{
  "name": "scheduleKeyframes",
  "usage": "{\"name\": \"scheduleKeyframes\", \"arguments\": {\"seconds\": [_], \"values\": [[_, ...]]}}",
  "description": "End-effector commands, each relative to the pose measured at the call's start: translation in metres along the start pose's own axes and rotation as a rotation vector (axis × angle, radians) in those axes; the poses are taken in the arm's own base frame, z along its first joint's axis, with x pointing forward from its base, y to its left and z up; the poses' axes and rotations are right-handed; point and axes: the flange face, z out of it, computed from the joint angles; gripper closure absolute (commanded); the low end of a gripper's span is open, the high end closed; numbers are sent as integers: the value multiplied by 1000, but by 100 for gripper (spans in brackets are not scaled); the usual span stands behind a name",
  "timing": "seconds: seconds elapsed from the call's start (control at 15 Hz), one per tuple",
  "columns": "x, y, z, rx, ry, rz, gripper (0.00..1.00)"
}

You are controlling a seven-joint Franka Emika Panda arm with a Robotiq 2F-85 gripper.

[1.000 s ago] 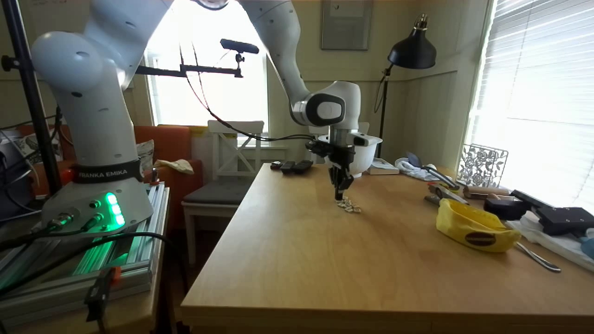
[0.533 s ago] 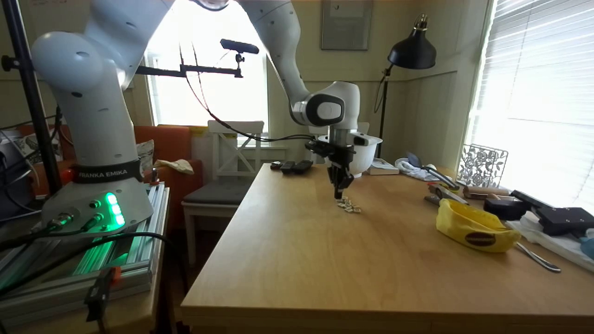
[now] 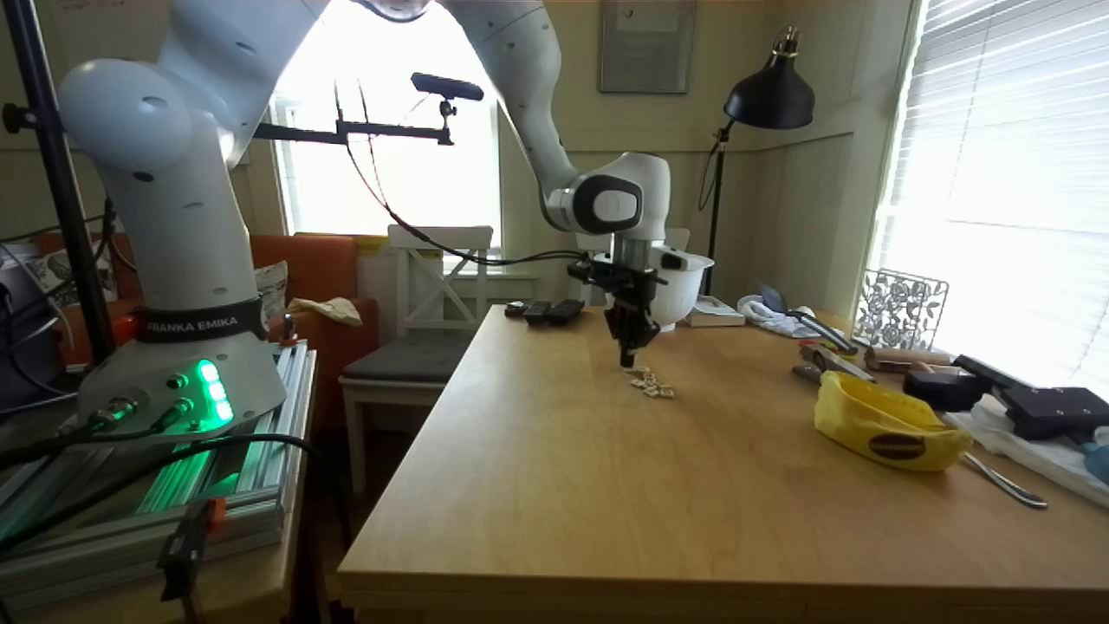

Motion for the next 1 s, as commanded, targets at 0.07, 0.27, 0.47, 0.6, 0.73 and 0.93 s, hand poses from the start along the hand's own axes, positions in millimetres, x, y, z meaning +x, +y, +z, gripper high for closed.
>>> {"name": "scheduleKeyframes", "arguments": {"seconds": [0.07, 0.27, 0.47, 0.6, 0.73, 0.93], "values": [[5, -6, 14, 6, -49, -93, 100], [6, -5, 15, -3, -68, -136, 100], [6, -5, 16, -18, -81, -163, 100], [6, -5, 13, -20, -61, -167, 100], [6, -4, 10, -24, -52, -171, 100], [5, -3, 5, -30, -34, -175, 100]]}}
